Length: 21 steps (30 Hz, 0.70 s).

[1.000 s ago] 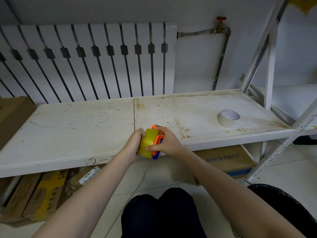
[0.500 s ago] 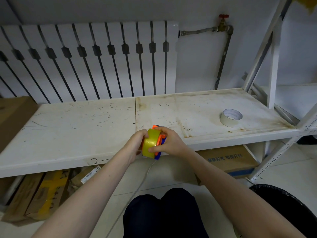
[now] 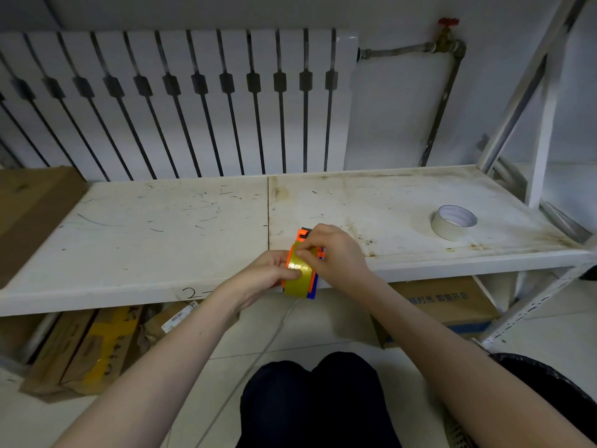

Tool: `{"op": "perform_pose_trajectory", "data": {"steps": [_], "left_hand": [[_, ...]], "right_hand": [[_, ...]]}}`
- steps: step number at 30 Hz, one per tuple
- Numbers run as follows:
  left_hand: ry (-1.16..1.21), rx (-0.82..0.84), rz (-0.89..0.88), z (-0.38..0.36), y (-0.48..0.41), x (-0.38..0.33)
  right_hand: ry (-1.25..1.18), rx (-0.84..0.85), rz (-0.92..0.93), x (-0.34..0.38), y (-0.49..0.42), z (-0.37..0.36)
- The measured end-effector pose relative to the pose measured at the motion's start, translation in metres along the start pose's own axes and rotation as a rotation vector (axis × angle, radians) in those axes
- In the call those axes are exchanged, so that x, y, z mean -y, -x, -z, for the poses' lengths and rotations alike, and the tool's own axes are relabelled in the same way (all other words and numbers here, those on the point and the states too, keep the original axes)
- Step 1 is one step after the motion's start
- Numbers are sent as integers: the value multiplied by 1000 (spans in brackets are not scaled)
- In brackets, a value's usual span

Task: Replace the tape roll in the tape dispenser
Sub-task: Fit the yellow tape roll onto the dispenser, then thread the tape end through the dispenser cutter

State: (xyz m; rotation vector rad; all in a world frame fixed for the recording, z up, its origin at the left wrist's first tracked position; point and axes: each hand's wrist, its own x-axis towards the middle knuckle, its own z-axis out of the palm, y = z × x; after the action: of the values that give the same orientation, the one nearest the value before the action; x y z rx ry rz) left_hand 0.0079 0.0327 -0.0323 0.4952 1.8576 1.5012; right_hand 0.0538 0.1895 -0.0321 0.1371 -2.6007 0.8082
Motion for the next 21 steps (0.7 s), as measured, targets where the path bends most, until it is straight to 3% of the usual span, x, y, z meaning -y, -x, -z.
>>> {"op": "perform_pose_trajectory", "data": {"steps": [4,8,12,21], "left_hand": [[-53,-9,-40,-1,0,5],[-40,-127,-96,-8,-3,12],[-86,-299,-123,-9,-3,15],[-192,-344,-97,-5,2,11]], "right_hand": [[76,-81,48,4,4,-7],[93,-164,30,7,9,-10],[-10,-180,-10,22,13,-8],[-267,-210,-232,25,-3,-2]]}}
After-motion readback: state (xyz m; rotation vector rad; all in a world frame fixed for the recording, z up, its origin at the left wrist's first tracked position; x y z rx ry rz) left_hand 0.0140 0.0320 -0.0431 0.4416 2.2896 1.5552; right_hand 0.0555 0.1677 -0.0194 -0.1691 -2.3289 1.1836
